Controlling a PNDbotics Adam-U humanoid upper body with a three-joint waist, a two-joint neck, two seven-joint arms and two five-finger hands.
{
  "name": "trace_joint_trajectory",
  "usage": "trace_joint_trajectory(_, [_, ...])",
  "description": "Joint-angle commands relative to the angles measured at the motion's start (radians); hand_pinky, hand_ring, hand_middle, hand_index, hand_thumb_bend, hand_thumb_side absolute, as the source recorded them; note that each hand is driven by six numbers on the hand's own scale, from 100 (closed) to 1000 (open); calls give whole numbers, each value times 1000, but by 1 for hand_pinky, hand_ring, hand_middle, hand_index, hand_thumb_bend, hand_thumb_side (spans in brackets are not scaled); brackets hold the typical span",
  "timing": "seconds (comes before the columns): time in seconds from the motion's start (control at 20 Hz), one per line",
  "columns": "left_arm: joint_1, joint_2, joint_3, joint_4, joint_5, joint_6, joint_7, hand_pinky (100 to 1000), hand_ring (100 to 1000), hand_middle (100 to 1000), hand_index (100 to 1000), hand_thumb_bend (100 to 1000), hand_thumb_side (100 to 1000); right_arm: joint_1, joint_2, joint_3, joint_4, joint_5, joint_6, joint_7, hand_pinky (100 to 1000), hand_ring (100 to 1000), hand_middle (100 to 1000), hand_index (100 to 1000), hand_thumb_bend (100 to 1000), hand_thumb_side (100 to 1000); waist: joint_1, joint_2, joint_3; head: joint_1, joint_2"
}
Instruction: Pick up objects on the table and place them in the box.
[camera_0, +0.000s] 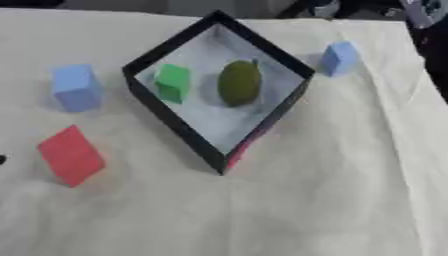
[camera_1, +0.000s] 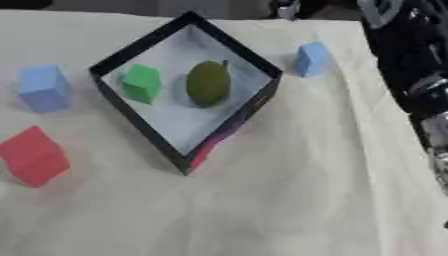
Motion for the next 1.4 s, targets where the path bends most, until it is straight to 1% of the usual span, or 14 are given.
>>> trace_joint_trajectory(0.05, [-2,17,9,-20,-5,-2,3,919,779,777,797,100,842,4,-71,3,1,-3,-39,39,949,925,864,950,203,346,15,-31,-1,0,-11])
trace_joint_trajectory(0.2, [-4,16,9,-19,-9,-1,4,919,779,777,797,100,844,27,-96,3,10,-6,-81,73,953,928,862,949,231,361,14,-26,-2,2,-10])
trace_joint_trajectory(0.35, [-7,16,10,-19,-14,0,3,919,779,777,797,100,846,44,-116,0,17,-18,-118,107,960,928,847,934,293,386,12,-23,-3,5,-11])
trace_joint_trajectory(0.55, [-9,15,9,-20,-17,1,3,919,780,777,798,100,847,58,-132,-3,21,-15,-137,128,961,929,850,941,347,404,10,-19,-2,6,-14])
trace_joint_trajectory(0.85, [-14,11,8,-20,-20,4,2,919,781,777,798,100,853,73,-134,6,35,14,-151,122,964,935,856,947,406,415,5,-11,3,5,-23])
trace_joint_trajectory(1.0, [-19,8,7,-20,-22,7,0,919,782,777,798,100,855,87,-135,15,50,38,-162,116,964,937,859,949,422,418,2,-5,6,4,-29])
trace_joint_trajectory(1.25, [-23,4,7,-21,-24,8,0,919,782,777,798,100,860,103,-131,16,72,77,-168,85,962,937,862,951,454,430,-1,4,15,2,-36])
trace_joint_trajectory(1.4, [-25,2,7,-21,-27,8,0,919,782,777,798,100,860,107,-127,17,82,98,-172,65,962,936,862,950,457,431,-1,7,17,1,-37])
